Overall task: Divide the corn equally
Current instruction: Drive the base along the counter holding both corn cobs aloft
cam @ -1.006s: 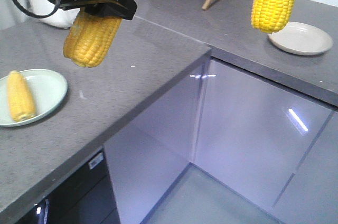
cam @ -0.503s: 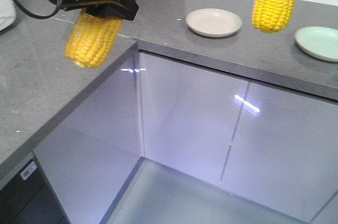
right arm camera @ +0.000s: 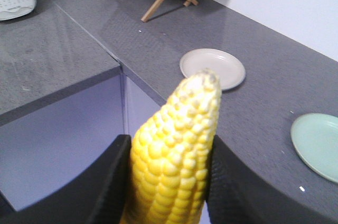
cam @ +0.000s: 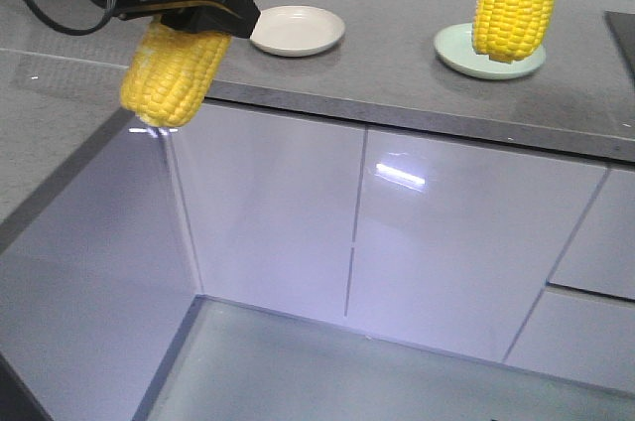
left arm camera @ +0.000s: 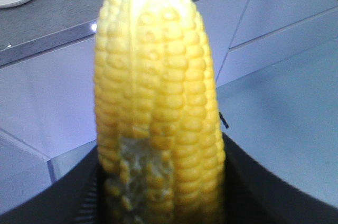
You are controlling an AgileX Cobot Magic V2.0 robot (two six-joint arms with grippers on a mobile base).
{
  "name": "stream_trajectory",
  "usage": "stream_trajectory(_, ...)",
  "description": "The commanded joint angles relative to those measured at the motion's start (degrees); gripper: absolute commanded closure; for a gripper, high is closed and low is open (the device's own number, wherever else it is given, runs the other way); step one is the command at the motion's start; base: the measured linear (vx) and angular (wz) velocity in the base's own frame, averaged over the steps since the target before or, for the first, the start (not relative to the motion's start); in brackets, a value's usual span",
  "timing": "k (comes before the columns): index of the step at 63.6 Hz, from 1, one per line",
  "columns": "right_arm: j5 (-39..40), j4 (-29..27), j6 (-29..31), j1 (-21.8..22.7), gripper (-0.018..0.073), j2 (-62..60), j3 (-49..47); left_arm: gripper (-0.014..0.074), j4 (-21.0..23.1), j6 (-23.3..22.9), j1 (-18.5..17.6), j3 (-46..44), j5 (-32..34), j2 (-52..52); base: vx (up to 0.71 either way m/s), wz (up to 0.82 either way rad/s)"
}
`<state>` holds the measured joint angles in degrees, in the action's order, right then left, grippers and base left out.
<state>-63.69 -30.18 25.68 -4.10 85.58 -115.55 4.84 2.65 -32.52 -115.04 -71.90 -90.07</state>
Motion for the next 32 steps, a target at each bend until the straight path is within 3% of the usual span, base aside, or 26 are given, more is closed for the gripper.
stream_trajectory(1, 3.83, -1.54, 0.09, 0.24, 0.0561, -1.93, -1.44, 0.0603, 0.5, -0.18, -0.16, -1.79, 3.06, 2.23, -0.09, -0.36)
stream_trajectory(32, 3.83, -1.54, 0.09, 0.24, 0.0561, -1.93, -1.44, 0.0603, 0.5, -0.18, -0.16, -1.79, 3.06, 2.23, -0.09, -0.35)
